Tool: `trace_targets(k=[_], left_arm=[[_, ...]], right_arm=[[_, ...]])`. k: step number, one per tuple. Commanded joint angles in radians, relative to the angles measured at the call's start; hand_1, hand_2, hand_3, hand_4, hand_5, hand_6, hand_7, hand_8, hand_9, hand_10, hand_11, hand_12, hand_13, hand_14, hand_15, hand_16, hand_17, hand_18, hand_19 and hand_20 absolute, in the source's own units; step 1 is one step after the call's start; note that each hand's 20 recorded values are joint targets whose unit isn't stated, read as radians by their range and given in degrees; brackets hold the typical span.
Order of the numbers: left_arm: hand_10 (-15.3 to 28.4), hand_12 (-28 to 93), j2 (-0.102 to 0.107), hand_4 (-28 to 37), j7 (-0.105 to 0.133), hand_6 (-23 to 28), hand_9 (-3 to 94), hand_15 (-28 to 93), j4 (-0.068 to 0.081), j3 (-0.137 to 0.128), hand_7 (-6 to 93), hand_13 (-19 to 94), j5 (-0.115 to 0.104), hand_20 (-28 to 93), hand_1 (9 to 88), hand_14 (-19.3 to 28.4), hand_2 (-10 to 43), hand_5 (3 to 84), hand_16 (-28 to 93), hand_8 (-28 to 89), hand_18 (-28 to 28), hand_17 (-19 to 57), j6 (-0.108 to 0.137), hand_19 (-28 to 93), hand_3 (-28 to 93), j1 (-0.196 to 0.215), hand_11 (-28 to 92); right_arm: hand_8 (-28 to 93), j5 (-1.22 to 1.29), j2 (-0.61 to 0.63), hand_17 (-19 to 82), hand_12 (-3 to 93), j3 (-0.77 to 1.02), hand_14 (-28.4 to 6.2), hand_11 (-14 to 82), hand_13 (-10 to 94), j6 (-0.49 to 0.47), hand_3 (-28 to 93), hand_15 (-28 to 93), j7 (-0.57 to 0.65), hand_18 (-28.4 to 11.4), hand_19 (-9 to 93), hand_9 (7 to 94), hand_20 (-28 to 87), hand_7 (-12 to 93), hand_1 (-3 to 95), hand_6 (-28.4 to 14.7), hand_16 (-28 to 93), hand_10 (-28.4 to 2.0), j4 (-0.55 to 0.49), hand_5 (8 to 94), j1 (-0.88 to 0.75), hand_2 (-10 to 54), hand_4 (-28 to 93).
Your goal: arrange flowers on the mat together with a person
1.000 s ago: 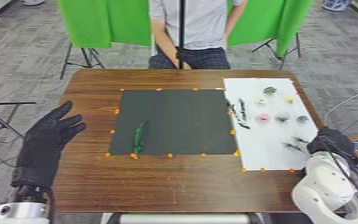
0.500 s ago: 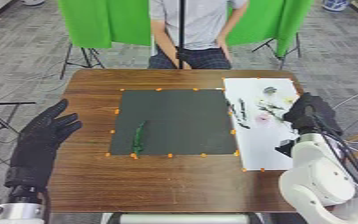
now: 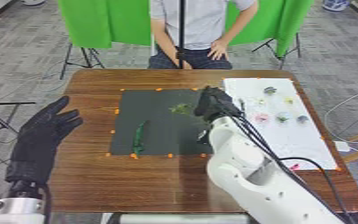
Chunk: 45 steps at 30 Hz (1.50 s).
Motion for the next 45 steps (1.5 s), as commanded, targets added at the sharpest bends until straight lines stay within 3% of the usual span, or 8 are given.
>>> trace_targets(k=[1,11,23,28,34,41,45], left_arm=[[20.8,9,-0.001,-28.3,-0.020,8.4,32.9,51,0.006,-0.005,13.6,21,0.012,3,21.6,27.2,4.9,34.9,-12,-9,22.6,-10.1,-0.014,49,79,-0.007,26],[22.6,11,0.016,-28.3,-0.044,8.8,32.3,51,0.026,0.021,11.7,19,0.017,2,21.6,28.3,5.2,34.9,-12,-7,22.9,-10.9,-0.034,49,78,-0.072,22],[23.7,14,0.027,-28.3,-0.064,8.4,31.8,48,0.044,0.055,10.0,18,0.023,0,21.5,28.4,5.5,34.3,-11,-5,23.5,-11.9,-0.051,50,78,-0.125,17],[23.9,15,0.030,-28.3,-0.062,8.2,31.6,46,0.053,0.077,9.8,17,0.022,0,21.7,28.4,5.6,34.2,-11,-5,23.6,-12.1,-0.056,51,78,-0.150,16],[23.8,16,0.024,-28.3,-0.063,8.2,31.9,46,0.049,0.070,9.8,18,0.022,-1,21.7,28.4,5.6,34.4,-10,-5,23.6,-12.2,-0.053,51,78,-0.133,15],[22.9,14,0.013,-28.3,-0.061,8.4,32.6,49,0.028,0.044,10.4,19,0.024,-1,21.9,28.4,5.1,34.9,-11,-6,23.1,-11.3,-0.037,51,79,-0.075,18],[22.6,14,0.006,-28.3,-0.049,8.4,32.9,50,0.019,0.035,10.9,19,0.025,-1,22.1,28.4,4.9,35.1,-12,-7,22.9,-11.1,-0.028,51,79,-0.052,20]], right_arm=[[8,-0.053,-0.102,55,22.9,-0.093,-8.2,36.8,84,-0.105,61,64,-0.009,-19.6,93,90.8,29,16,57.5,-1.1,19,-12.4,0.086,89.4,0.060,-9.5,-25],[8,-0.095,-0.134,55,22.7,-0.197,-8.7,37.3,85,-0.217,60,64,0.006,-20.2,93,91.4,31,17,53.3,-0.6,20,-12.4,0.170,90.9,0.118,-9.5,-23],[7,-0.117,-0.154,58,21.7,-0.259,-8.2,38.7,88,-0.202,61,64,0.011,-20.4,93,93.6,35,16,51.2,0.4,20,-11.7,0.221,93.2,0.143,-7.5,-24],[-11,-0.116,-0.169,61,19.4,-0.258,-8.0,41.6,91,-0.208,61,62,0.030,-20.2,93,93.7,35,23,45.6,1.5,21,-11.7,0.223,93.7,0.131,-4.2,-23],[-14,-0.115,-0.160,62,18.1,-0.262,-8.2,41.0,92,-0.190,54,60,0.035,-19.8,93,93.7,35,23,41.6,0.9,21,-12.1,0.199,93.7,0.124,-0.4,-20],[-11,-0.115,-0.120,61,19.9,-0.281,-8.8,35.0,89,-0.157,54,59,0.046,-19.4,93,93.7,30,16,38.8,-0.3,21,-12.7,0.168,91.3,0.160,-0.4,-20],[-11,-0.100,-0.107,60,20.5,-0.256,-9.0,33.6,89,-0.145,54,59,0.030,-19.3,93,93.7,29,15,38.4,-0.5,21,-12.7,0.128,90.5,0.151,-1.0,-19]])
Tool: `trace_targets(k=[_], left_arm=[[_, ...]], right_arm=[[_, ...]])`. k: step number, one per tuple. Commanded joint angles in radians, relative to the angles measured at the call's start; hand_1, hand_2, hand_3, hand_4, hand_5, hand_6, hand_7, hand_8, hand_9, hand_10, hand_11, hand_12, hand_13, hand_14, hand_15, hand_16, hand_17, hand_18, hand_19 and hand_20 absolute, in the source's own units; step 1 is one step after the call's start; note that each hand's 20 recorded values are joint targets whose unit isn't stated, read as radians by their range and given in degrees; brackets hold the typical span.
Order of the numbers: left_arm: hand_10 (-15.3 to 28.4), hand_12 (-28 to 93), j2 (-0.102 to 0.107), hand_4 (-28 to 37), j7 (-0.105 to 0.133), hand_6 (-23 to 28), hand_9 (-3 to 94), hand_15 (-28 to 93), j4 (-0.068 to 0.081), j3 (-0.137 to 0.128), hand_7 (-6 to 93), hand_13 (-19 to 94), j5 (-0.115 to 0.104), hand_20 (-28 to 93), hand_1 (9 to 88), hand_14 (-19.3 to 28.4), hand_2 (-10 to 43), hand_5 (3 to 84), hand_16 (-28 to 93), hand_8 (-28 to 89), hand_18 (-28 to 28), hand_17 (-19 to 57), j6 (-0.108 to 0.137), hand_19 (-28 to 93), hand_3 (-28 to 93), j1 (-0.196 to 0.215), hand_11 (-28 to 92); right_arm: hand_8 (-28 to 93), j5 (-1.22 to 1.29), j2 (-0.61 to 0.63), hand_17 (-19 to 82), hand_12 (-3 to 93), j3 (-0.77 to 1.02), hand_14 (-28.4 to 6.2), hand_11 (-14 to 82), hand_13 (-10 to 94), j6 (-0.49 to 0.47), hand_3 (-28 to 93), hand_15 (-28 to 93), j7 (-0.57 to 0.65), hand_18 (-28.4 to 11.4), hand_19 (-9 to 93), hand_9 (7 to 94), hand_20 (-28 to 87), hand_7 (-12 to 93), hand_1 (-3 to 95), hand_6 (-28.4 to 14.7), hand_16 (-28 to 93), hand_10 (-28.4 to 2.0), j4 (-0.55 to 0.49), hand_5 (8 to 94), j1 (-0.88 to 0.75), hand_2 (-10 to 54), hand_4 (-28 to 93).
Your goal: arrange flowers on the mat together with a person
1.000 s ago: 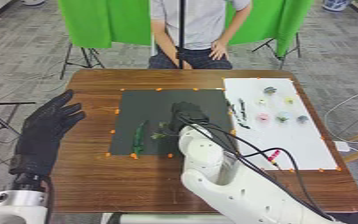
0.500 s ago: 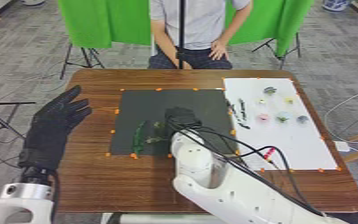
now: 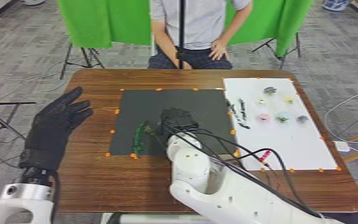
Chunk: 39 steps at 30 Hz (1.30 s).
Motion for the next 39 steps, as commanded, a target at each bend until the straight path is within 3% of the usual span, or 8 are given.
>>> trace_targets(k=[1,9,17,21,26,30,35,39], left_arm=[[22.4,13,-0.020,-28.3,0.011,8.4,32.9,50,-0.019,-0.016,11.2,20,0.003,-1,22.1,28.4,4.8,35.0,-12,-7,22.9,-11.0,0.020,51,79,0.072,21],[21.2,11,-0.026,-28.3,0.052,8.3,32.7,51,-0.033,-0.047,12.5,20,-0.005,0,22.3,27.8,4.6,34.9,-13,-9,22.6,-10.6,0.040,50,79,0.132,25],[19.4,9,-0.081,-28.3,0.068,7.3,32.9,49,-0.029,-0.103,14.1,22,-0.008,1,18.7,26.1,5.0,34.3,-12,-10,22.4,-10.3,0.036,49,79,0.182,26],[18.9,9,-0.097,-28.3,0.096,6.7,33.2,51,-0.020,-0.116,14.4,24,-0.018,2,16.7,26.1,5.0,34.2,-11,-10,22.6,-10.2,0.024,49,78,0.210,25],[18.3,9,-0.128,-28.3,0.136,6.0,33.8,52,-0.002,-0.135,14.4,24,-0.028,3,14.7,26.3,4.7,34.5,-10,-11,21.8,-10.2,-0.002,47,78,0.251,25],[17.9,9,-0.143,-28.3,0.151,5.5,34.7,50,-0.001,-0.147,14.1,24,-0.026,5,13.6,26.1,4.2,34.8,-10,-11,21.3,-10.5,-0.008,45,79,0.272,24],[17.7,10,-0.121,-28.3,0.179,4.7,35.0,49,0.002,-0.130,13.9,24,-0.033,6,12.8,25.9,4.7,34.7,-9,-11,21.0,-10.5,-0.009,44,78,0.264,23],[17.5,10,-0.115,-28.3,0.179,3.4,35.3,48,0.009,-0.123,13.4,24,-0.028,7,12.2,25.7,5.6,34.4,-9,-11,20.9,-10.7,-0.025,44,77,0.259,22]], right_arm=[[-11,-0.015,0.035,60,20.6,0.027,-9.0,33.4,89,0.030,53,59,-0.016,-19.3,93,93.7,29,15,38.1,-0.6,21,-12.8,-0.068,90.3,0.014,-1.1,-19],[-10,0.124,0.112,56,21.1,0.220,-10.7,30.2,85,0.117,54,59,-0.066,-20.3,93,91.8,25,14,34.6,-2.0,20,-14.3,-0.264,86.3,-0.110,0.7,-18],[-10,0.489,0.174,43,18.5,0.615,-16.5,26.7,71,0.249,54,60,-0.223,-23.1,93,80.4,9,13,30.4,-5.0,14,-17.7,-0.431,76.4,-0.409,5.1,-18],[-10,0.550,0.218,36,17.0,0.727,-18.9,24.8,63,0.402,59,60,-0.315,-23.2,92,73.3,0,13,26.4,-5.8,11,-19.8,-0.456,70.7,-0.549,6.4,-20],[-10,0.909,0.177,28,16.2,0.942,-21.0,21.7,55,0.377,64,57,-0.530,-23.7,87,65.9,-2,13,22.6,-5.9,10,-21.1,-0.475,64.1,-0.724,6.5,-21],[-11,1.213,0.138,16,14.9,1.017,-22.2,18.2,46,0.347,69,53,-0.660,-22.9,69,54.8,8,13,20.8,-4.8,8,-21.1,-0.433,54.7,-0.765,6.5,-24],[-11,1.340,0.128,12,14.4,1.049,-22.6,15.3,42,0.340,71,48,-0.779,-22.6,62,50.4,10,13,18.9,-4.2,8,-20.5,-0.407,50.6,-0.815,6.5,-26],[-11,1.403,0.121,10,14.2,1.058,-23.1,13.3,39,0.329,72,43,-0.845,-21.9,57,48.2,12,13,18.0,-3.4,8,-19.8,-0.395,48.8,-0.836,6.4,-27]])
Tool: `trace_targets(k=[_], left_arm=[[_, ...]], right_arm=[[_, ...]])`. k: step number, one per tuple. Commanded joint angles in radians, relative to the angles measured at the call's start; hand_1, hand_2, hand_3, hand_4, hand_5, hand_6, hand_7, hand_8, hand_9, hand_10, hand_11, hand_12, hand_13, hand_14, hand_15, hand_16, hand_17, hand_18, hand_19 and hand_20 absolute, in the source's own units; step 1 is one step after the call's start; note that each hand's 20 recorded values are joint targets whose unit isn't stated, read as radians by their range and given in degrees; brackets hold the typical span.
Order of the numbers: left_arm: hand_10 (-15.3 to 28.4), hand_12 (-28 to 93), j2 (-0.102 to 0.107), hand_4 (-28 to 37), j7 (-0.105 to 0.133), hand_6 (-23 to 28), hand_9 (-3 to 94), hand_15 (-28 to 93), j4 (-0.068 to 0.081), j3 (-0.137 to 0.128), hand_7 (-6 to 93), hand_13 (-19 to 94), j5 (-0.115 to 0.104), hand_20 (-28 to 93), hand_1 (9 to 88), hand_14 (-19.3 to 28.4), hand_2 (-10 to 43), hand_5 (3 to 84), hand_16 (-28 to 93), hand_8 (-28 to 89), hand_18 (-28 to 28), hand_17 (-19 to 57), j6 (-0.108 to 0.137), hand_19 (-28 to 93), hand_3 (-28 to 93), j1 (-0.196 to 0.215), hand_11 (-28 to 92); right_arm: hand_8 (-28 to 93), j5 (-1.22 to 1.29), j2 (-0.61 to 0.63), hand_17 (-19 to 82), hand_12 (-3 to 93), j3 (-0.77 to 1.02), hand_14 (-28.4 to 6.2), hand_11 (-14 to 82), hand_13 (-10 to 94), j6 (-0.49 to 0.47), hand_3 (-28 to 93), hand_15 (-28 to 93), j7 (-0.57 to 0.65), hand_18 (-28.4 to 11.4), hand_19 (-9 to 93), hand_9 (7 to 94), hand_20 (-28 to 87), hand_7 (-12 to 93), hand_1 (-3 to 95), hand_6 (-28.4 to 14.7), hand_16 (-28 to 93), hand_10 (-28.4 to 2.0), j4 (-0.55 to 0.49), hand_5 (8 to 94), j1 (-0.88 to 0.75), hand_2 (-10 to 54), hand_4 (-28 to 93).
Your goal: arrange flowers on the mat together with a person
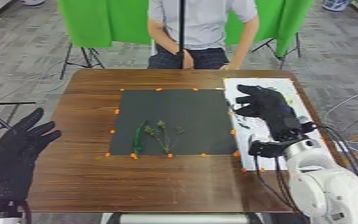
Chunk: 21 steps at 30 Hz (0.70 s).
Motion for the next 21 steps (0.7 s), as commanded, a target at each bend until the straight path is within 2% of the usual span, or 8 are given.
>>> trace_targets(k=[1,2,4,11,15,18,19,21], left_arm=[[17.3,9,0.010,-28.3,0.000,2.9,35.1,48,0.015,0.019,13.3,24,0.002,7,12.0,25.6,5.8,34.1,-9,-11,20.9,-10.8,-0.034,43,77,-0.007,22],[17.1,9,0.011,-28.3,0.002,2.8,35.1,48,0.013,0.023,13.2,24,-0.001,7,12.0,25.6,5.9,34.0,-9,-11,20.9,-10.7,-0.028,43,77,-0.003,21],[17.0,10,0.012,-28.3,-0.003,2.3,34.9,47,0.014,0.027,13.1,24,-0.001,8,11.9,25.4,5.9,33.5,-9,-11,20.9,-10.8,-0.035,43,77,-0.010,21],[17.1,10,0.028,-28.3,0.013,2.2,34.2,47,0.015,0.037,13.3,24,-0.008,9,11.8,25.5,5.7,32.4,-8,-11,21.0,-10.7,-0.021,43,77,-0.012,21],[17.4,10,0.028,-28.3,0.007,2.3,34.2,47,0.014,0.037,13.6,24,-0.005,9,12.0,25.5,5.4,32.1,-8,-11,21.1,-10.7,-0.021,43,77,-0.015,22],[17.4,10,0.040,-28.3,0.016,2.5,34.3,47,0.013,0.042,13.8,24,-0.012,9,12.4,25.6,5.3,32.0,-8,-11,21.1,-10.6,-0.014,43,77,-0.013,22],[17.5,10,0.041,-28.3,0.010,2.5,34.3,47,0.015,0.042,13.8,24,-0.010,9,12.4,25.6,5.2,31.9,-8,-11,21.1,-10.6,-0.017,43,77,-0.018,22],[17.5,10,0.046,-28.3,0.013,2.5,34.3,47,0.015,0.045,13.7,24,-0.014,9,12.6,25.7,4.9,31.9,-8,-11,21.1,-10.6,-0.013,43,78,-0.016,22]], right_arm=[[-11,0.220,-0.028,10,14.2,0.008,-23.0,13.0,38,0.022,73,42,-0.082,-21.9,56,47.7,12,13,17.7,-3.3,9,-19.7,0.016,48.5,-0.071,6.5,-27],[-11,0.217,-0.035,10,14.2,0.015,-23.0,12.7,38,0.006,72,42,-0.085,-21.9,56,47.4,13,13,17.4,-3.2,9,-19.6,0.019,48.2,-0.075,6.6,-27],[-11,0.209,-0.034,10,14.2,0.016,-23.1,12.5,38,0.011,72,41,-0.088,-21.9,55,47.2,13,13,16.8,-3.1,9,-19.5,0.015,47.9,-0.086,6.8,-27],[-11,0.223,-0.043,10,14.4,0.033,-23.1,12.3,38,-0.002,73,40,-0.106,-22.1,54,47.3,15,13,15.5,-2.8,10,-19.3,0.015,47.8,-0.101,6.8,-27],[-11,0.232,-0.044,10,14.5,0.032,-22.9,12.3,39,0.001,74,40,-0.114,-22.2,54,47.5,16,13,15.2,-2.7,11,-19.2,0.018,47.8,-0.101,6.8,-27],[-11,0.232,-0.047,10,14.5,0.033,-23.0,12.5,39,-0.008,74,40,-0.114,-22.3,54,47.9,16,13,15.0,-2.7,11,-19.2,0.019,47.9,-0.102,6.8,-27],[-11,0.235,-0.046,10,14.5,0.034,-23.0,12.5,39,-0.005,74,40,-0.116,-22.3,54,48.0,16,13,15.1,-2.7,11,-19.2,0.018,48.0,-0.105,6.7,-27],[-11,0.236,-0.048,10,14.5,0.034,-22.9,12.5,39,-0.009,74,40,-0.114,-22.4,54,48.1,16,13,15.0,-2.7,11,-19.1,0.020,48.1,-0.104,6.8,-27]])
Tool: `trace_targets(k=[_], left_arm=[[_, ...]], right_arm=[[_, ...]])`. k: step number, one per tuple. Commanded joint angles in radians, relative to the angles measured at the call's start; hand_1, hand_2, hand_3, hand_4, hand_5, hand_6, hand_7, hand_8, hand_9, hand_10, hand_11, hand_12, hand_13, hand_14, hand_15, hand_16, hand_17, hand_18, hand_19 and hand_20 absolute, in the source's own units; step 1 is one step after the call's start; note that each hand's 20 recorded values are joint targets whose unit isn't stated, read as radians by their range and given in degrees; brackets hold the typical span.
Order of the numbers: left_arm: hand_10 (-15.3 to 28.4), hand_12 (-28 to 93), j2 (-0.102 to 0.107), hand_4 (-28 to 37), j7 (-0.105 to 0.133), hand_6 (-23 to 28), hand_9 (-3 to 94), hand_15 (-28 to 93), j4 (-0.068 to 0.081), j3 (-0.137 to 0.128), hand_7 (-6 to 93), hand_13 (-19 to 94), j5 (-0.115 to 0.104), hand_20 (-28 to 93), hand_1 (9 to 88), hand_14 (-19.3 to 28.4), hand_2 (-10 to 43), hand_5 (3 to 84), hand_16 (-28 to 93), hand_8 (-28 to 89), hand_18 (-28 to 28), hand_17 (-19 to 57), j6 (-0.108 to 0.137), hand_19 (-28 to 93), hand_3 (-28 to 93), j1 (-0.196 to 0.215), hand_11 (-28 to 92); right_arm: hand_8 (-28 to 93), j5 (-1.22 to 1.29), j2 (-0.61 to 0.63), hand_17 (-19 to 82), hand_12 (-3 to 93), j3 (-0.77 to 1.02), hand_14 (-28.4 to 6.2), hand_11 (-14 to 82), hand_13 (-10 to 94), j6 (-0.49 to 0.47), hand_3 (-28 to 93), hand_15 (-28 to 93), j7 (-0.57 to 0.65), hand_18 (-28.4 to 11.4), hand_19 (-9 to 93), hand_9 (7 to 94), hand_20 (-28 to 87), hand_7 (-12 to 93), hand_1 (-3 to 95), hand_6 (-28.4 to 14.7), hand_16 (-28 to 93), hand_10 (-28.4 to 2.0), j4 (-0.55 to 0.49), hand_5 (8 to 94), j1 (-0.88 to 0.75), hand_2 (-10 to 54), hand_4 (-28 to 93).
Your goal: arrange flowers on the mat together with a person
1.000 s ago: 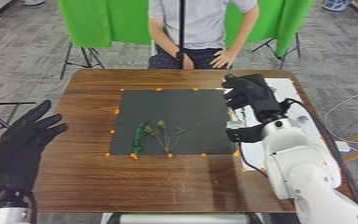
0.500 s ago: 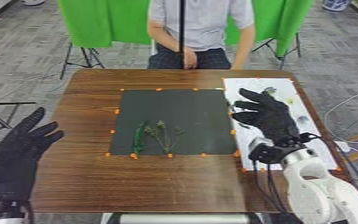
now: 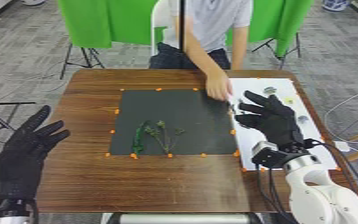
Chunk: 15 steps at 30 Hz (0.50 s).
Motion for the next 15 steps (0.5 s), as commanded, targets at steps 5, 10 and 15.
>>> trace_targets(k=[5,10,15], left_arm=[[17.7,10,0.022,-28.3,0.004,2.8,34.3,47,0.006,0.016,14.0,24,-0.014,10,13.3,25.7,5.0,31.8,-8,-11,21.1,-10.5,0.011,43,77,0.004,22],[17.6,10,0.019,-28.3,-0.003,3.0,34.3,48,0.004,0.012,14.2,24,-0.009,10,13.3,25.8,5.0,31.7,-8,-11,21.2,-10.5,0.006,43,78,0.003,22],[17.7,10,0.021,-28.3,0.005,3.2,34.3,48,0.000,0.015,14.2,24,-0.008,10,13.5,25.8,5.0,31.9,-8,-11,21.2,-10.4,0.008,43,77,0.007,22]], right_arm=[[-11,0.006,-0.017,10,14.5,0.005,-22.8,12.5,39,-0.012,74,40,-0.012,-22.5,54,48.2,17,13,14.9,-2.7,11,-19.1,0.001,48.2,-0.023,6.8,-27],[-11,0.031,-0.022,10,14.5,0.010,-22.6,12.5,40,-0.029,74,41,-0.001,-22.5,53,48.4,17,13,14.9,-2.6,11,-19.0,0.008,48.3,-0.022,6.7,-27],[-11,0.021,-0.019,10,14.5,0.006,-22.7,12.5,40,-0.021,75,41,-0.005,-22.4,53,48.5,17,13,15.0,-2.6,11,-19.0,0.005,48.4,-0.015,6.6,-27]])
